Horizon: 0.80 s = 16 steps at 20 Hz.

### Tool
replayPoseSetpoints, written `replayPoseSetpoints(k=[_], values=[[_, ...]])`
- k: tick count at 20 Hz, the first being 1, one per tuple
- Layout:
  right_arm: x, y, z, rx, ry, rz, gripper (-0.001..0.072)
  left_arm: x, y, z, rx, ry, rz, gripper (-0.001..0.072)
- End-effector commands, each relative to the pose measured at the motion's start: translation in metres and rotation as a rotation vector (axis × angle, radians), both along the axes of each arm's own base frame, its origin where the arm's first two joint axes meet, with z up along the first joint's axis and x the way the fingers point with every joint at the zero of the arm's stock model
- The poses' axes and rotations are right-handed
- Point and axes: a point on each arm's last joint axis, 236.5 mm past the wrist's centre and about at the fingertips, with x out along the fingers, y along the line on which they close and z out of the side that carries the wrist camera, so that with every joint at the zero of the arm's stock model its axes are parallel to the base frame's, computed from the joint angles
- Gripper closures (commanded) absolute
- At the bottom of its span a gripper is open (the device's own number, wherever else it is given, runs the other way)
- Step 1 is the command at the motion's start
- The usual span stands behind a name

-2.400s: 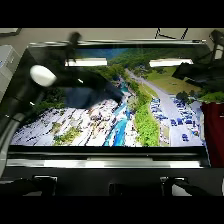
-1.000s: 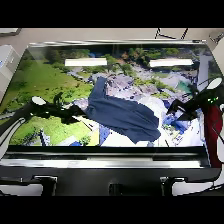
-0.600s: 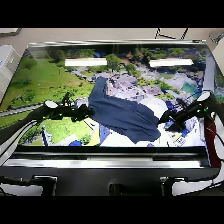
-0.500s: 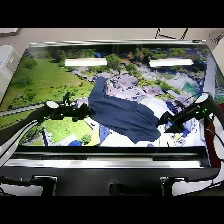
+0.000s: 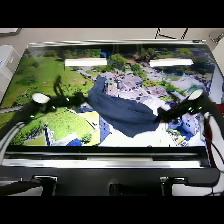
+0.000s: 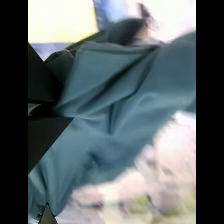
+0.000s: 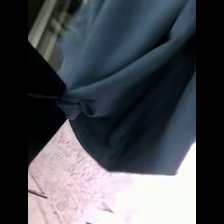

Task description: Fold the clothes and pants, and hang the long-sleeved shirts on hangers.

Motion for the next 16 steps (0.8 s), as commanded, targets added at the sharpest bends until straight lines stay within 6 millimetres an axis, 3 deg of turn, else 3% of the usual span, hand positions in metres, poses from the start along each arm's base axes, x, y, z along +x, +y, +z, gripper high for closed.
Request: replayPoseSetpoints(k=[1,2,3,4,5,6,7,9,12,14,16], values=[[0.063,-0.014,0.16,-0.113,-0.509,-0.019,0.0669,0.01,0.024,0.189,-0.02,-0.446,0.055,0.0685],[0.072,-0.017,0.235,-0.152,-0.728,-0.048,0.0669,-0.004,0.031,0.264,-0.035,-0.608,0.07,0.0685],[0.069,-0.019,0.305,-0.183,-0.928,-0.084,0.0669,-0.029,0.038,0.335,-0.044,-0.77,0.081,0.0685],[0.056,-0.02,0.371,-0.207,-1.113,-0.123,0.0669,-0.058,0.043,0.392,-0.049,-0.909,0.088,0.0685],[0.033,-0.018,0.427,-0.222,-1.274,-0.159,0.0669,-0.09,0.047,0.437,-0.052,-1.024,0.09,0.0685],[0.005,-0.015,0.466,-0.231,-1.386,-0.179,0.0669,-0.122,0.05,0.472,-0.06,-1.115,0.092,0.0685],[-0.019,-0.011,0.486,-0.234,-1.443,-0.184,0.0669,-0.148,0.053,0.494,-0.071,-1.175,0.094,0.0685],[-0.06,0.0,0.5,-0.223,-1.473,-0.175,0.0669,-0.192,0.06,0.521,-0.086,-1.261,0.108,0.0685],[-0.098,0.01,0.504,-0.189,-1.461,-0.185,0.0669,-0.223,0.078,0.549,-0.119,-1.353,0.187,0.0685],[-0.104,0.011,0.488,-0.2,-1.389,-0.168,0.0669,-0.217,0.091,0.554,-0.076,-1.384,0.251,0.0685],[-0.095,0.0,0.438,-0.219,-1.163,-0.189,0.0669,-0.183,0.09,0.532,0.06,-1.349,0.249,0.0685]])
